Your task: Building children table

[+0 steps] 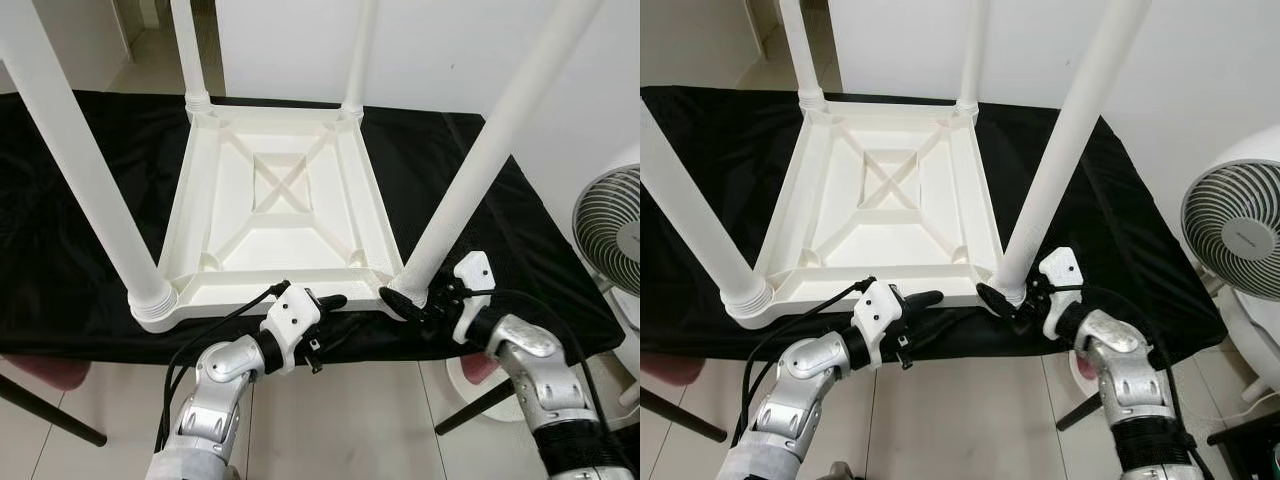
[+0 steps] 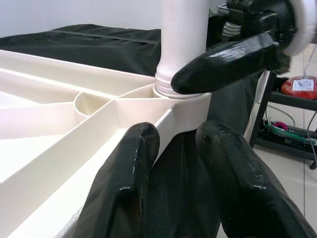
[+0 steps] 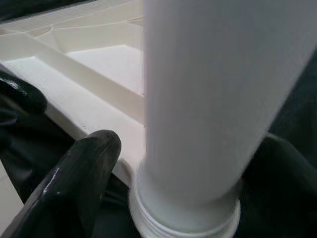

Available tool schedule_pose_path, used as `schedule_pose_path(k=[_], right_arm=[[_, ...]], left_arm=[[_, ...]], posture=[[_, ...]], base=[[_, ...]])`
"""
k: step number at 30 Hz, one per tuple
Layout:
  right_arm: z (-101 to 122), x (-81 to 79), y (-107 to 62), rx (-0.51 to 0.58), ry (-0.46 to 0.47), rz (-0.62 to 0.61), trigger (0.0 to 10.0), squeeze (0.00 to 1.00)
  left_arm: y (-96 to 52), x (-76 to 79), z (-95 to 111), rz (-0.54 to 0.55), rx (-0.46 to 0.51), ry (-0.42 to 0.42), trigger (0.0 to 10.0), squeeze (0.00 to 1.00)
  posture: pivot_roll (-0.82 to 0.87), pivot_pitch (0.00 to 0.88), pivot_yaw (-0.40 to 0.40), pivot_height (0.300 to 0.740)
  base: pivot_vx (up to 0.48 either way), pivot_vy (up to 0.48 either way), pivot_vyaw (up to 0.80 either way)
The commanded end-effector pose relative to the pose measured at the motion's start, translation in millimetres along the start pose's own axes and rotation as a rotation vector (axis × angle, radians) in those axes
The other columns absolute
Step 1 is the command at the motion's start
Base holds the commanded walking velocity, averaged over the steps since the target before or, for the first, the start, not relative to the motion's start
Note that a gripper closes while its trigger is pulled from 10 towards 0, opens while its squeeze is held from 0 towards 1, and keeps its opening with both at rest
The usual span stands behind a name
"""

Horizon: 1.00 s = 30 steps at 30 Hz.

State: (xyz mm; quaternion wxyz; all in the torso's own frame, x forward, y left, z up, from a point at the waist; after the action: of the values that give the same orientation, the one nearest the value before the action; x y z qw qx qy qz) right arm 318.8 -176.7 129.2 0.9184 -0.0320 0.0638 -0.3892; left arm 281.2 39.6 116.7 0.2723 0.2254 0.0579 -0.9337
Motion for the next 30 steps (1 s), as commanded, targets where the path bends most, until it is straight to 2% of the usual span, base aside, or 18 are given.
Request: schedule_pose_path(k=[1,2,3,5,6,7,8,9,21,22,23,24,25,27,30], right_arm=[[-5.8,4.8,-1.5,-0.057,0.004,0.033,9.9,0.0],[-5.8,4.8,-1.5,-0.057,0.004,0.033,9.9,0.0],[-6.3,6.2,-1.6,-0.072,0.005,0.048,8.2,0.0],[-6.3,6.2,-1.6,-0.072,0.005,0.048,8.2,0.0],[-5.3,7.9,-2.8,-0.076,0.002,0.063,4.6,0.0],[-4.0,10.5,-3.8,-0.078,0.003,0.075,2.1,0.0],[-4.0,10.5,-3.8,-0.078,0.003,0.075,2.1,0.0],[-2.1,12.0,-4.6,-0.076,0.004,0.088,0.0,0.0],[3.0,12.8,-6.4,-0.073,-0.03,0.096,0.0,0.0],[-0.5,15.6,-4.4,-0.065,-0.022,0.008,0.0,0.0],[-0.5,15.6,-4.4,-0.065,-0.022,0.008,0.0,0.0],[-4.4,16.2,-2.1,-0.048,-0.009,-0.068,0.0,0.0],[-4.4,16.2,-2.1,-0.048,-0.009,-0.068,0.0,0.0],[-11.6,12.0,1.3,-0.007,0.049,-0.175,0.0,0.0],[-15.0,7.6,3.0,0.009,0.074,-0.2,0.0,0.0]], left_arm=[[-1.0,-12.8,-4.5,0.159,-0.056,0.005,10.0,0.0],[-1.0,-12.8,-4.5,0.159,-0.056,0.005,10.0,0.0],[-0.8,-13.1,-4.3,0.159,-0.055,0.006,10.0,0.0],[-0.8,-13.1,-4.3,0.159,-0.055,0.006,10.0,0.0],[-1.4,-14.0,-4.3,0.159,-0.056,0.007,10.0,0.0],[-1.7,-14.8,-4.5,0.16,-0.057,0.008,10.0,0.0],[-1.7,-14.8,-4.5,0.16,-0.057,0.008,10.0,0.0],[-1.8,-15.5,-4.6,0.16,-0.057,0.01,10.0,0.0],[0.4,-15.1,-3.3,0.154,-0.051,0.01,10.0,0.0],[0.6,-14.2,-3.0,0.154,-0.05,0.008,10.0,0.0],[0.6,-14.2,-3.0,0.154,-0.05,0.008,10.0,0.0],[0.5,-13.5,-3.1,0.155,-0.05,0.005,10.0,0.0],[0.5,-13.5,-3.1,0.155,-0.05,0.005,10.0,0.0],[0.0,-11.2,-3.3,0.155,-0.051,-0.001,10.0,0.0],[-0.2,-9.7,-3.4,0.153,-0.051,-0.003,10.0,0.0]], posture=[[0.09,0.032,-0.026,0.74],[0.09,0.032,-0.026,0.74],[0.09,0.032,-0.026,0.74],[0.09,0.032,-0.026,0.74],[0.09,0.032,-0.024,0.74],[0.09,0.031,-0.023,0.74],[0.09,0.031,-0.023,0.74],[0.09,0.03,-0.021,0.74],[0.08,0.039,-0.021,0.74],[0.08,0.047,-0.028,0.74],[0.08,0.047,-0.028,0.74],[0.08,0.047,-0.028,0.74],[0.08,0.047,-0.028,0.74],[0.08,0.059,-0.028,0.74],[0.08,0.059,-0.028,0.74]], base=[[0.0,0.0,0.0],[0.0,0.0,0.0],[0.0,0.0,0.0],[0.0,0.0,0.0],[0.0,0.0,0.0],[0.0,0.0,0.0],[0.0,0.0,0.0],[0.0,0.0,0.0],[0.0,0.0,0.0],[0.0,0.0,0.0],[0.0,0.0,0.0],[0.0,0.0,0.0],[0.0,0.0,0.0],[0.0,0.0,0.0],[0.0,0.0,0.0]])
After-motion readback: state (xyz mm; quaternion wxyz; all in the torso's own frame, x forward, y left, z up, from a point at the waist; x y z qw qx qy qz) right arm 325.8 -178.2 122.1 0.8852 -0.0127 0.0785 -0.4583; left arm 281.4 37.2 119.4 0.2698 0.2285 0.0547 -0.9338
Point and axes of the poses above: a point about 5 cm out from each wrist's last joint towards the gripper, its own y axis pointing out of the wrist towards the gripper, its own z axis along the axis of the wrist's last joint, x = y × z, the point moved 3 cm from there along y, pointing out of the wrist towards the gripper, and after that the axes turned 14 degrees about y, right-handed, at the moved point
